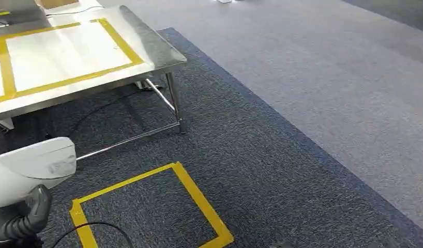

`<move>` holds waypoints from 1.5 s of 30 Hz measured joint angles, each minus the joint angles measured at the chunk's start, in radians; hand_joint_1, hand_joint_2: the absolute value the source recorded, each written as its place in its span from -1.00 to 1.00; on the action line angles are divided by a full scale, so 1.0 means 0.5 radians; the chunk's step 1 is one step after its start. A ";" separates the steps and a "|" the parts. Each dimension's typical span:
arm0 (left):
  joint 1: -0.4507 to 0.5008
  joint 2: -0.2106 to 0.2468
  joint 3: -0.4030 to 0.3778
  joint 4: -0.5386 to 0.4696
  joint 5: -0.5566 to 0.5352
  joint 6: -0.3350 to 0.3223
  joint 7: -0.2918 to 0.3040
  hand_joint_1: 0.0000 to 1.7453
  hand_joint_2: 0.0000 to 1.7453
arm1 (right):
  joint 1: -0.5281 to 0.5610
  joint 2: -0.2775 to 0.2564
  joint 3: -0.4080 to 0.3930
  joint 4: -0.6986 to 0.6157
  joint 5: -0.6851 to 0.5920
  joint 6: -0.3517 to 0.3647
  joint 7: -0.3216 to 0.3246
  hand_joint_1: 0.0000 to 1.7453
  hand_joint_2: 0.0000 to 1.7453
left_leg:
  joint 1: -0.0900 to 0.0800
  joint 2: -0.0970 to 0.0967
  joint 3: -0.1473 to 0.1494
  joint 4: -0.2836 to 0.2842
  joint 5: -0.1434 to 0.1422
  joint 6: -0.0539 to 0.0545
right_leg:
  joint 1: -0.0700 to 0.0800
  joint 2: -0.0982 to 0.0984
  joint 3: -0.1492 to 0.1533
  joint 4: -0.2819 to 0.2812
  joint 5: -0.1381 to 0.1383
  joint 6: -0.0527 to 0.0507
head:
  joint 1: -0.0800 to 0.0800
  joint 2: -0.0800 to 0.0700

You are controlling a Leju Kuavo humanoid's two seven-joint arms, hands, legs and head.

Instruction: Take the parts from the cabinet and place them on the table.

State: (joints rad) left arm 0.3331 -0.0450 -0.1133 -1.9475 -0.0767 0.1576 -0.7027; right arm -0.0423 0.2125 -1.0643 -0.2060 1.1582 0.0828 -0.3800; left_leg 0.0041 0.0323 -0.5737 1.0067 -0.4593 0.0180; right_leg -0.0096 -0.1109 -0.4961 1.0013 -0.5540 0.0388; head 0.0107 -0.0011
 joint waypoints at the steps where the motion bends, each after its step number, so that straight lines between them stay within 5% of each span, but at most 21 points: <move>1: -0.008 -0.002 0.001 -0.001 0.002 0.000 -0.001 1.00 1.00 | -0.002 0.000 0.001 0.000 0.000 0.000 -0.002 -1.00 -1.00 | 0.005 -0.016 0.001 -0.002 0.001 0.014 | -0.001 0.110 -0.032 0.074 -0.048 0.004 | 0.014 -0.001; 2: -0.014 -0.005 0.002 0.000 -0.002 -0.001 0.000 1.00 1.00 | -0.002 0.000 0.002 0.000 0.001 0.000 -0.001 -1.00 -1.00 | 0.006 -0.043 -0.004 0.000 0.000 0.019 | -0.004 0.178 -0.113 0.235 -0.128 0.007 | 0.020 -0.001; 4: -0.012 -0.008 0.003 0.000 -0.015 -0.002 0.000 1.00 1.00 | 0.002 0.000 0.004 0.000 0.002 0.000 -0.001 -1.00 -1.00 | 0.003 -0.090 -0.005 0.001 -0.002 0.025 | -0.003 0.212 -0.287 0.560 -0.245 0.010 | 0.026 -0.001; 5: -0.012 -0.008 0.003 0.001 -0.016 -0.003 0.000 1.00 1.00 | 0.007 0.000 0.004 0.001 0.003 0.000 0.000 -1.00 -1.00 | 0.003 -0.117 -0.003 0.002 -0.002 0.025 | -0.002 0.216 -0.338 0.633 -0.244 0.010 | 0.027 -0.001; 7: -0.013 -0.008 0.003 0.001 -0.018 -0.005 0.000 1.00 1.00 | 0.012 0.000 0.004 0.000 0.003 0.005 -0.002 -1.00 -1.00 | 0.003 -0.177 0.002 0.005 -0.003 0.023 | -0.002 0.223 -0.305 0.483 -0.089 0.001 | 0.027 -0.001; 9: -0.016 -0.009 0.003 0.001 -0.018 -0.005 0.000 1.00 1.00 | 0.011 -0.002 0.004 0.000 0.003 0.015 -0.008 -1.00 -1.00 | 0.006 -0.226 0.004 0.014 -0.010 0.013 | -0.008 0.299 -0.158 0.113 0.119 -0.012 | 0.027 -0.001; 10: -0.018 -0.011 0.003 0.002 -0.018 -0.005 0.000 1.00 1.00 | 0.012 -0.002 0.005 0.001 0.003 0.016 -0.010 -1.00 -1.00 | 0.002 -0.243 -0.004 0.021 -0.015 0.002 | -0.018 0.407 -0.130 0.053 0.087 -0.016 | 0.024 -0.001; 14: -0.023 -0.007 0.003 0.002 -0.108 0.013 0.001 1.00 1.00 | 0.010 -0.002 0.005 0.002 0.006 0.026 -0.014 -1.00 -1.00 | 0.015 -0.329 -0.027 0.015 0.005 -0.051 | -0.010 0.347 -0.099 0.022 0.094 -0.045 | 0.026 -0.001; 15: -0.020 -0.001 0.002 0.003 -0.133 0.018 0.001 1.00 1.00 | 0.010 -0.003 0.005 0.003 0.008 0.037 -0.014 -1.00 -1.00 | 0.015 -0.309 -0.030 0.032 -0.009 -0.055 | -0.026 0.314 -0.089 0.005 0.102 -0.059 | 0.026 -0.001; 17: -0.030 0.006 -0.002 0.004 -0.163 0.047 0.000 1.00 1.00 | 0.012 -0.007 0.005 0.003 0.011 0.050 -0.018 -1.00 -1.00 | 0.004 -0.139 -0.109 0.213 -0.123 -0.078 | -0.021 0.264 -0.079 0.002 0.095 -0.080 | -0.005 -0.001; 20: -0.027 0.021 -0.013 0.012 -0.163 0.082 0.000 1.00 1.00 | 0.022 -0.011 0.005 0.003 0.011 0.050 -0.018 -1.00 -1.00 | 0.014 -0.086 -0.307 0.630 -0.285 -0.095 | -0.012 0.174 -0.076 0.004 0.083 -0.089 | -0.005 0.000; 22: -0.028 0.026 -0.013 0.018 -0.135 0.093 0.000 1.00 1.00 | 0.017 -0.010 0.005 0.003 0.010 0.046 -0.019 -1.00 -1.00 | 0.015 -0.079 -0.258 0.534 -0.186 -0.091 | -0.009 0.128 -0.066 0.004 0.075 -0.087 | -0.005 -0.001; 24: -0.029 0.030 -0.013 0.018 -0.119 0.097 0.000 1.00 1.00 | 0.012 -0.007 0.005 0.003 0.010 0.040 -0.019 -1.00 -1.00 | 0.008 -0.030 -0.071 0.174 -0.004 -0.069 | -0.005 0.086 -0.040 0.004 0.060 -0.080 | -0.005 -0.001; 25: -0.034 0.031 -0.014 0.018 -0.116 0.096 0.000 1.00 1.00 | 0.011 -0.006 0.005 0.003 0.010 0.037 -0.019 -1.00 -1.00 | -0.007 0.061 -0.010 0.052 -0.001 -0.051 | -0.003 0.068 -0.032 0.003 0.052 -0.073 | -0.005 -0.001; 26: -0.043 0.031 -0.016 0.020 -0.110 0.095 0.002 1.00 1.00 | 0.008 -0.005 0.005 0.004 0.009 0.032 -0.020 -1.00 -1.00 | -0.026 0.078 0.000 0.022 -0.017 -0.037 | 0.015 0.052 -0.032 0.011 0.041 -0.057 | -0.007 -0.001; 30: -0.039 0.031 -0.018 0.021 -0.090 0.091 0.001 1.00 1.00 | -0.001 -0.005 0.005 0.004 0.013 0.019 -0.018 -1.00 -1.00 | -0.012 -0.006 -0.001 0.000 -0.001 0.006 | 0.013 -0.006 -0.008 -0.009 0.025 -0.017 | -0.005 -0.001; 32: -0.047 0.033 -0.023 0.021 -0.094 0.090 0.000 1.00 1.00 | -0.004 -0.009 0.006 0.004 0.031 0.011 -0.012 -1.00 -1.00 | -0.001 -0.036 -0.002 -0.008 0.008 0.025 | 0.000 0.176 -0.080 0.136 -0.072 -0.002 | 0.013 -0.001; 34: -0.044 0.031 -0.033 0.021 -0.097 0.090 0.000 1.00 1.00 | 0.003 -0.019 0.006 0.004 0.036 0.007 -0.009 -1.00 -1.00 | 0.000 -0.077 -0.005 -0.008 0.006 0.032 | -0.002 0.215 -0.253 0.480 -0.221 0.009 | 0.017 -0.001; 36: -0.043 0.031 -0.037 0.024 -0.098 0.090 0.000 1.00 1.00 | 0.018 -0.025 0.006 0.005 0.036 0.005 -0.007 -1.00 -1.00 | 0.000 -0.107 -0.002 -0.007 0.000 0.039 | -0.002 0.217 -0.361 0.643 -0.224 0.016 | 0.018 -0.001; 40: -0.040 0.031 -0.041 0.023 -0.065 0.091 0.000 1.00 1.00 | 0.018 -0.042 -0.001 0.005 -0.037 0.047 -0.012 -1.00 -1.00 | 0.002 -0.151 0.021 0.006 -0.027 0.012 | -0.010 0.234 -0.144 0.077 0.120 0.010 | 0.018 -0.001; 45: -0.035 0.032 -0.041 0.020 -0.055 0.091 0.000 1.00 1.00 | 0.020 -0.045 -0.004 0.005 -0.045 0.054 -0.014 -1.00 -1.00 | -0.006 -0.165 0.017 0.024 -0.057 -0.036 | -0.008 0.243 -0.091 0.021 0.072 -0.056 | 0.015 -0.001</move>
State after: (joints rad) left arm 0.3156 -0.0290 -0.1339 -1.9375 -0.1042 0.2029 -0.7027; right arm -0.0323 0.1899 -1.0662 -0.2037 1.1357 0.1099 -0.3868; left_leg 0.0012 -0.0500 -0.5652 1.0186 -0.4876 -0.0002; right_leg -0.0137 0.0107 -0.5418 1.0120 -0.5180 0.0107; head 0.0183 -0.0015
